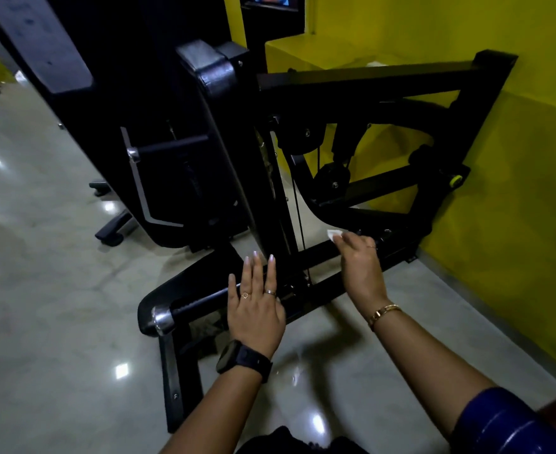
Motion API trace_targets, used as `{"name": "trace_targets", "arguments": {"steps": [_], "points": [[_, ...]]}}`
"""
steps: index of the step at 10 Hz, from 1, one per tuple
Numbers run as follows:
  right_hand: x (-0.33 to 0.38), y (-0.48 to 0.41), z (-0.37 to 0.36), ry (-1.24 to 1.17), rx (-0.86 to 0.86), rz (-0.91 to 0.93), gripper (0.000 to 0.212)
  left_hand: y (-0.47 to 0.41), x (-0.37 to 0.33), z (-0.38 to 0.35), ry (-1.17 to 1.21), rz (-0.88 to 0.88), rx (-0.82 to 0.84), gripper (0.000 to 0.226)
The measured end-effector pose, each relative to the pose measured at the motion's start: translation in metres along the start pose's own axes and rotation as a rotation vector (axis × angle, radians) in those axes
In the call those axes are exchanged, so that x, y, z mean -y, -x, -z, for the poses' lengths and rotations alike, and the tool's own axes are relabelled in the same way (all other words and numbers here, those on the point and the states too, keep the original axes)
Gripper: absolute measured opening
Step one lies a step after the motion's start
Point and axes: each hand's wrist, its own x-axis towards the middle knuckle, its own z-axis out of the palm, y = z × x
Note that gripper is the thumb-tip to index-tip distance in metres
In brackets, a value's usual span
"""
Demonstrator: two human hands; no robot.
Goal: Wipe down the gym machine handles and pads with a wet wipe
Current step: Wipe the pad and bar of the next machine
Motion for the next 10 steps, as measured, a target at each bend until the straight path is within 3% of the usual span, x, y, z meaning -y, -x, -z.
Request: {"name": "trace_targets", "arguments": {"steps": [1,3,4,6,7,8,9,10], "points": [[0.030,0.015,-0.009,-0.068,0.017,0.038,0.040,0.002,0.003,0.000,0.010,0.016,-0.011,0.100],[0.091,0.053,-0.031,-0.152,0.135,0.330,0.041,0.005,0.011,-0.001,-0.018,0.069,-0.029,0.099],[0.073,0.040,-0.022,-0.060,0.086,0.253,0.048,0.005,0.015,0.005,0.019,0.084,-0.006,0.103],[0.054,0.016,-0.008,0.006,0.054,0.068,0.029,0.011,0.033,0.008,0.017,0.114,-0.028,0.103],[0.106,0.042,-0.012,-0.007,0.018,0.165,0.025,0.015,0.042,0.008,0.007,0.132,-0.023,0.106],[0.146,0.068,-0.026,-0.103,0.133,0.245,0.025,0.019,0.050,0.007,-0.061,0.124,0.010,0.103],[0.142,0.061,-0.033,-0.104,0.098,0.363,0.029,0.016,0.055,0.007,-0.055,0.163,-0.060,0.098],[0.112,0.046,-0.026,-0.074,0.070,0.240,0.029,0.016,0.064,0.010,-0.012,0.184,-0.084,0.081]]}}
